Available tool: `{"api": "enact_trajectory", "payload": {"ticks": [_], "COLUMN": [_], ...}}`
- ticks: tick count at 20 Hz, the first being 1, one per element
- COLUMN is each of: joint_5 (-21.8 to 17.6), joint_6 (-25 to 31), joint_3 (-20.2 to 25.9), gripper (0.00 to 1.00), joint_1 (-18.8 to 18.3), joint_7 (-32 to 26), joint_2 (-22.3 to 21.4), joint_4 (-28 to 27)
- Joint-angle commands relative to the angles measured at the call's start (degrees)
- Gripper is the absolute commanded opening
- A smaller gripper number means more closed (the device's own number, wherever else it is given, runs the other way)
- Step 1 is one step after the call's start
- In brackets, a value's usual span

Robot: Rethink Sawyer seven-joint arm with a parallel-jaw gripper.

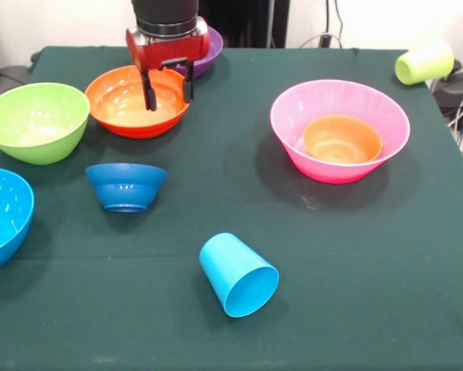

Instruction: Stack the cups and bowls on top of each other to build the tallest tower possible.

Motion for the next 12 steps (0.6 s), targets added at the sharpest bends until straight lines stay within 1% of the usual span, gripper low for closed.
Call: {"api": "enact_trajectory", "payload": {"ticks": [1,2,4,6,10,12], "joint_5": [-3.97,-3.35,-2.27,-1.06,0.16,0.39], "joint_6": [-4.83,-5.46,-6.55,-6.53,-7.97,-8.34], "joint_3": [-7.61,-8.54,-10.04,-11.52,-12.96,-13.52], "gripper": [1.0,1.0,1.0,1.0,1.0,1.0], "joint_1": [6.54,7.02,8.13,8.9,9.32,9.72], "joint_7": [12.83,14.03,15.24,16.43,16.58,16.82], "joint_2": [-1.83,-1.55,-2.63,-3.02,-1.54,-1.79], "joint_4": [3.19,3.45,4.04,4.17,3.87,4.16]}}
